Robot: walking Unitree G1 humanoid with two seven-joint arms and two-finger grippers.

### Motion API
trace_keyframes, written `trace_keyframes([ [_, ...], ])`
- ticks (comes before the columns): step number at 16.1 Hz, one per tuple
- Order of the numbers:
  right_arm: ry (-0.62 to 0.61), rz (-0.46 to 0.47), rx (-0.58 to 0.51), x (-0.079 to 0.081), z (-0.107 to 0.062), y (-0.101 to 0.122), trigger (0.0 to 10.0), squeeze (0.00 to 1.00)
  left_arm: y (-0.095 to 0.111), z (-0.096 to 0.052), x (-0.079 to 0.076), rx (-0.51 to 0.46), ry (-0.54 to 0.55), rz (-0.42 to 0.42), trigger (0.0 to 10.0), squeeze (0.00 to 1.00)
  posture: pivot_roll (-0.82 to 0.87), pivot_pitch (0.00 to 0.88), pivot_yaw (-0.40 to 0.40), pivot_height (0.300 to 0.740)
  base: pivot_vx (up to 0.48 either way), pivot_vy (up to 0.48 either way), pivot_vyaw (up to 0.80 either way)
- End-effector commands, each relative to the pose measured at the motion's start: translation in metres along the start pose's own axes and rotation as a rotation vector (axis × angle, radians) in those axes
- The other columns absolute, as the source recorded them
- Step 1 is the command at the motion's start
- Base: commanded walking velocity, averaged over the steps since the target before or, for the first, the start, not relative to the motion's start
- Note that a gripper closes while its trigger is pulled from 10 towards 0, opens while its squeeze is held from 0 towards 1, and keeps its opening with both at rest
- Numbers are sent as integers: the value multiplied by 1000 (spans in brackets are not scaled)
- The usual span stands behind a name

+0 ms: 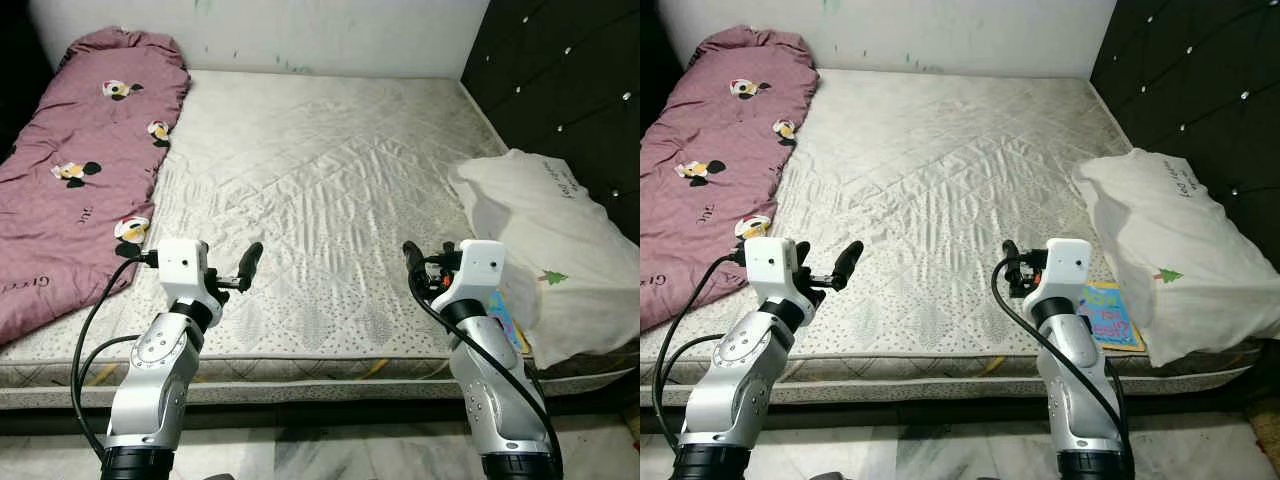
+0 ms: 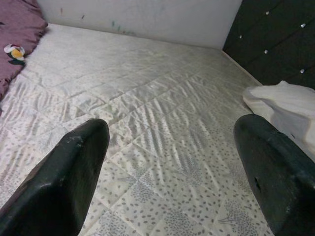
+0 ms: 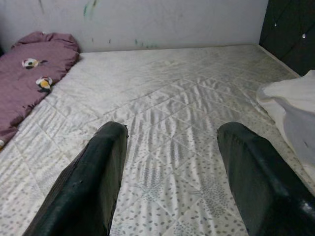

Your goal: Clean up the room

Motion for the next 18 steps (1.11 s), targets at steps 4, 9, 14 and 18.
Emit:
trace_keyframes([
  [4,-23,6,9,-5,0,-1,10000,0,-8,-3,0,26,-4,0,10000,0,-65,0,-39,740,0,421,0],
  [9,-31,-3,17,-7,0,-4,10000,0,-7,-1,-1,30,-11,0,10000,0,-63,0,-42,740,0,480,0],
  [14,-35,-4,26,-8,0,-7,10000,0,-3,-1,0,-4,-13,1,10000,0,-65,0,-44,740,0,288,0],
  [18,-37,-6,24,-8,0,-6,10000,0,-2,-2,-3,-10,-37,0,10000,0,-67,0,-43,740,0,0,0],
])
Point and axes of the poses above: a point about 5 cm out from each wrist's last joint towards the gripper, its own z axis pointing out of the wrist towards the gripper, its own y axis along the axis of the wrist's last joint, x = y × z, the point moved 6 cm from there along z, pointing out of the wrist towards the gripper, and after that the axes turned 12 degrees about z, right-handed, at the moved point
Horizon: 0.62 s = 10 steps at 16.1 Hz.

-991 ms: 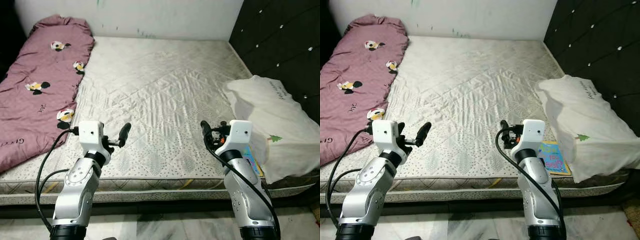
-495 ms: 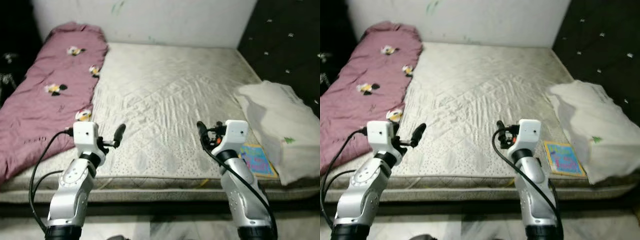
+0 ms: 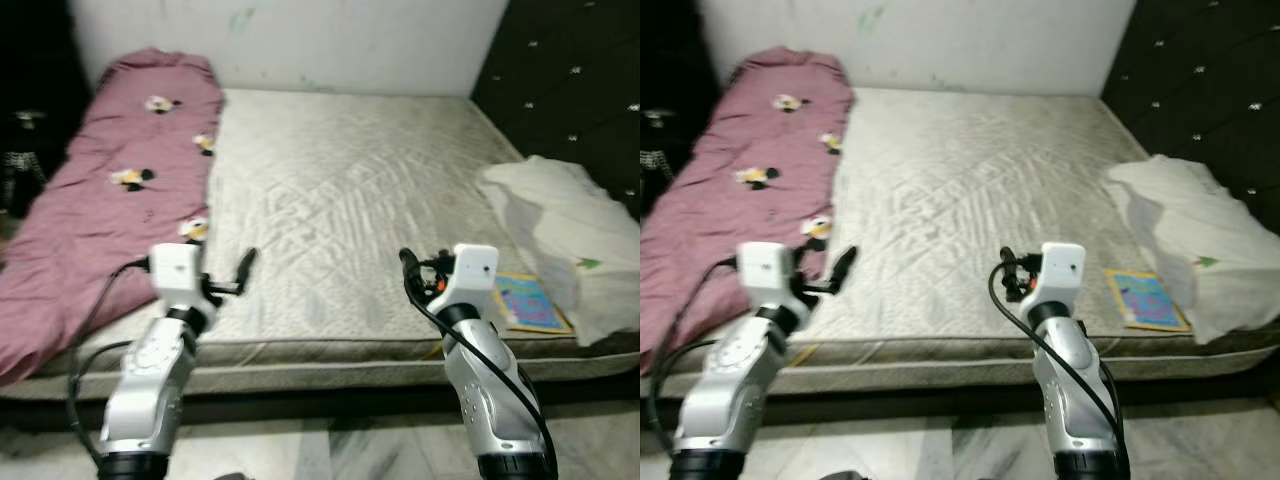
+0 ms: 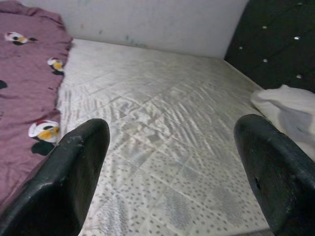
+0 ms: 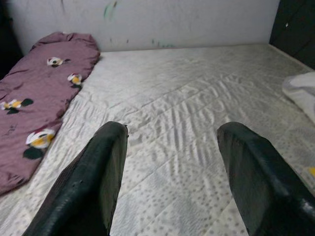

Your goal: Clean up the room

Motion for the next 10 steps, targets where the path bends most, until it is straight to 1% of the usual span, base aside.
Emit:
trace_keyframes([
  [1,-11,-8,-17,-4,0,6,10000,0,3,0,1,-10,-7,2,10000,0,-68,0,-43,740,0,0,0],
  [2,-14,-9,-19,-4,0,6,10000,0,3,0,1,-14,-6,1,10000,0,-68,0,-42,740,0,0,0],
  [10,-15,-7,-19,-4,0,6,10000,0,4,0,1,-16,-17,5,10000,0,-67,0,-40,740,260,0,0],
])
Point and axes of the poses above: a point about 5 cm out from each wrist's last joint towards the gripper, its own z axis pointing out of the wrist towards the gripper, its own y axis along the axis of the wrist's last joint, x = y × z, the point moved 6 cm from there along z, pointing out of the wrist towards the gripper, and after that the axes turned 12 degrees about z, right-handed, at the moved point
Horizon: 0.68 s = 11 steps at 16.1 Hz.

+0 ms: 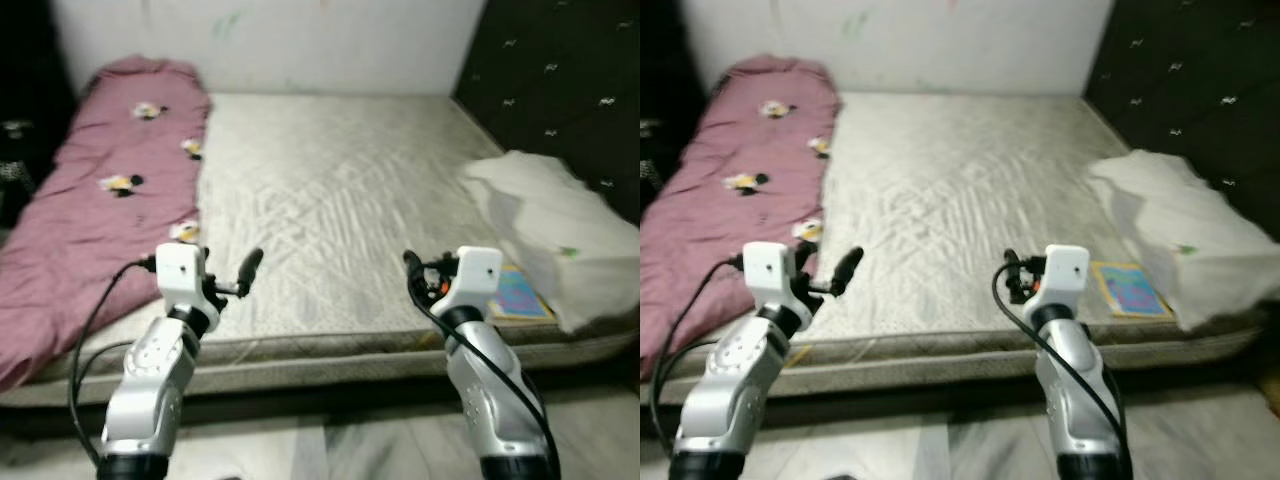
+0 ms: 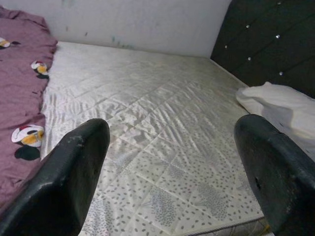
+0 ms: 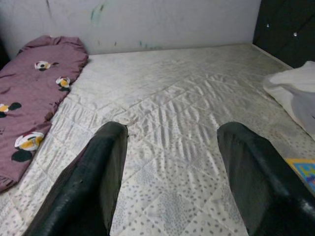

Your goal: Clean up the room

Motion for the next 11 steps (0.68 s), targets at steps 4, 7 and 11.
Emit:
trace_keyframes([
  [4,1,-1,-17,1,0,5,10000,0,3,0,2,-8,-1,13,10000,0,-69,0,-40,740,267,0,0],
  [7,-1,-4,-16,1,0,6,10000,0,3,0,0,-7,-7,9,10000,0,-69,0,-41,740,266,0,0],
  [11,0,-5,-16,0,1,6,10000,0,3,0,0,-6,-8,11,10000,0,-69,0,-43,740,269,0,0],
])
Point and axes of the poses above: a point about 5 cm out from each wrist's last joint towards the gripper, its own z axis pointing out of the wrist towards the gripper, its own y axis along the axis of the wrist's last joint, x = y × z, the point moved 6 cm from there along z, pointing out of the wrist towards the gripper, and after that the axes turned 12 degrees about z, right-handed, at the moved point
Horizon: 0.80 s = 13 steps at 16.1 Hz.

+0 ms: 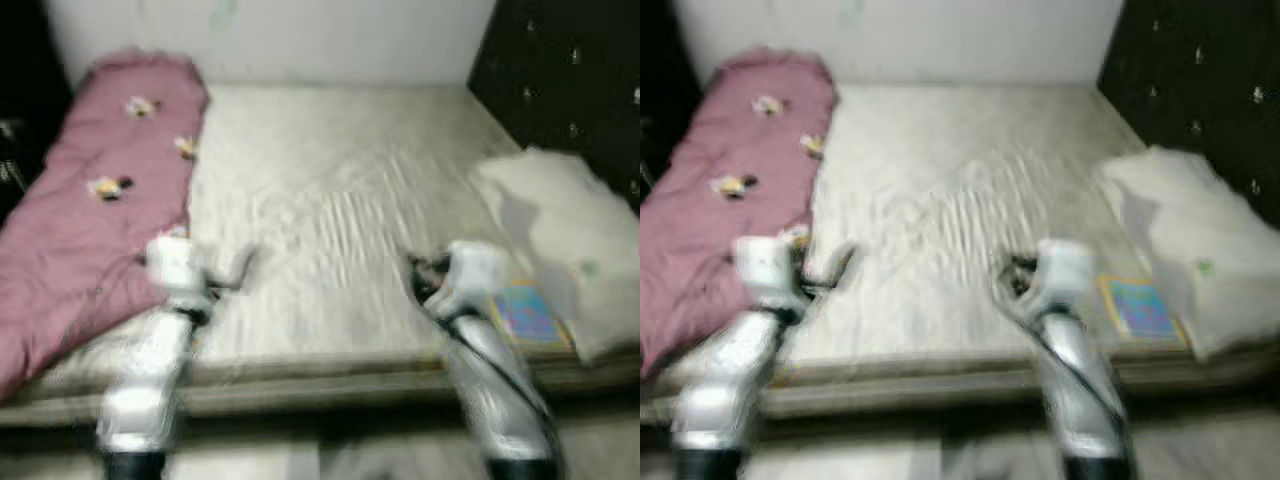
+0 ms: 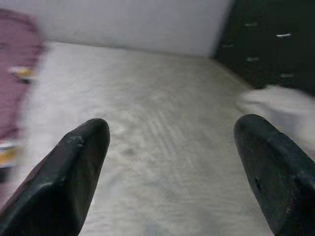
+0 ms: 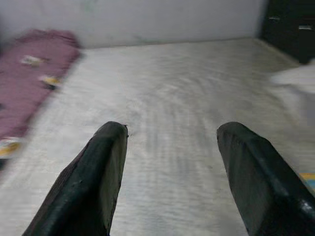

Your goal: Clean up the room

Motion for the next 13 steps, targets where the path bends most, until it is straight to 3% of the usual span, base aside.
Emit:
trace_keyframes([
  [1,35,17,-23,14,3,6,10000,0,1,-4,16,4,37,24,10000,0,-69,0,-43,740,270,0,0],
  [6,30,16,-22,13,3,6,10000,0,1,-5,12,3,18,26,10000,0,-71,0,-41,740,216,0,0],
  [10,28,17,-17,13,3,5,10000,0,-2,-5,13,18,24,16,10000,0,-68,0,-40,740,217,0,-716],
  [13,29,17,-15,13,3,4,10000,0,-9,-5,12,46,36,14,10000,0,-66,0,-41,740,0,0,0],
])
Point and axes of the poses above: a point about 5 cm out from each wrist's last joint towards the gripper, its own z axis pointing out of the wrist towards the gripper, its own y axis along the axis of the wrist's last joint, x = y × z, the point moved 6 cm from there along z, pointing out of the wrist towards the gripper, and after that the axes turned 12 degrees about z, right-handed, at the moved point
